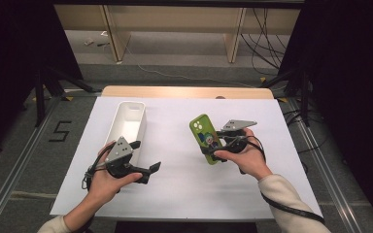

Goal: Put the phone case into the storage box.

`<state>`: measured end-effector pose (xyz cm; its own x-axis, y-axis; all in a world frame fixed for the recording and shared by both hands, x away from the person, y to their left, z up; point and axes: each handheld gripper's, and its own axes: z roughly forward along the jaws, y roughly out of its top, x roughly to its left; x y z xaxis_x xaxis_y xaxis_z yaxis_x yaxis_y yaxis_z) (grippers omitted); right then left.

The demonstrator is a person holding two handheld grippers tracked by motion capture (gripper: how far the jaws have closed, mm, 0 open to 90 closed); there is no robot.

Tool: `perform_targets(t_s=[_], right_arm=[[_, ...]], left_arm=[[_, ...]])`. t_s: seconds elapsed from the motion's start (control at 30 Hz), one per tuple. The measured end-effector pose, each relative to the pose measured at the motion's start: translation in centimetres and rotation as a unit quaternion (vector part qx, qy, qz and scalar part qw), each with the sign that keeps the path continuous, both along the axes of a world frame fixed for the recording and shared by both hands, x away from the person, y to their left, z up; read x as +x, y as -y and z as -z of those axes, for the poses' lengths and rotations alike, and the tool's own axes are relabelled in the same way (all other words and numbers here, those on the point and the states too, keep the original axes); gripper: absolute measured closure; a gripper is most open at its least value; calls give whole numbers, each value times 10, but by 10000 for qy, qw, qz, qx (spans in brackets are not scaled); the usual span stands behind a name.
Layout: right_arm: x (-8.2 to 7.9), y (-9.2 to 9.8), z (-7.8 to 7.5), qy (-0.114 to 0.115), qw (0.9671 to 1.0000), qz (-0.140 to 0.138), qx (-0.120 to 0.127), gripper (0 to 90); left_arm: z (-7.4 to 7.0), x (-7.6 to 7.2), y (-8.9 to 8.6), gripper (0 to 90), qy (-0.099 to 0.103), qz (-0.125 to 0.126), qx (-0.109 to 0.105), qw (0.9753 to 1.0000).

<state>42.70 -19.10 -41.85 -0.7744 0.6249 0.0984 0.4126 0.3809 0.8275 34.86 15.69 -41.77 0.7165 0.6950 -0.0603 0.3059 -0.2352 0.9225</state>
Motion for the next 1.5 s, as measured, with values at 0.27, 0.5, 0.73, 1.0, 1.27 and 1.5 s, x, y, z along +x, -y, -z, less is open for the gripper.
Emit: perform_targets(t_s=[0.27,0.5,0.73,1.0,1.27,1.5], right_arm=[[-13,18,-5,452,9984,-127,329,163],[-22,30,-2,535,9977,-110,396,163],[-25,36,3,612,9974,-80,381,163],[-31,39,0,809,9953,18,532,163],[-36,38,2,870,9946,60,565,163],[-36,39,3,911,9942,141,556,163]], left_arm=[[0,0,-1,0,23,-26,-42,10000],[0,1,-2,0,50,-58,-55,10000],[0,1,-2,0,68,-46,-40,10000],[0,2,-2,0,75,-66,-80,9999],[-3,3,4,0,97,-51,-102,9999],[-10,8,16,0,96,39,-189,9998]])
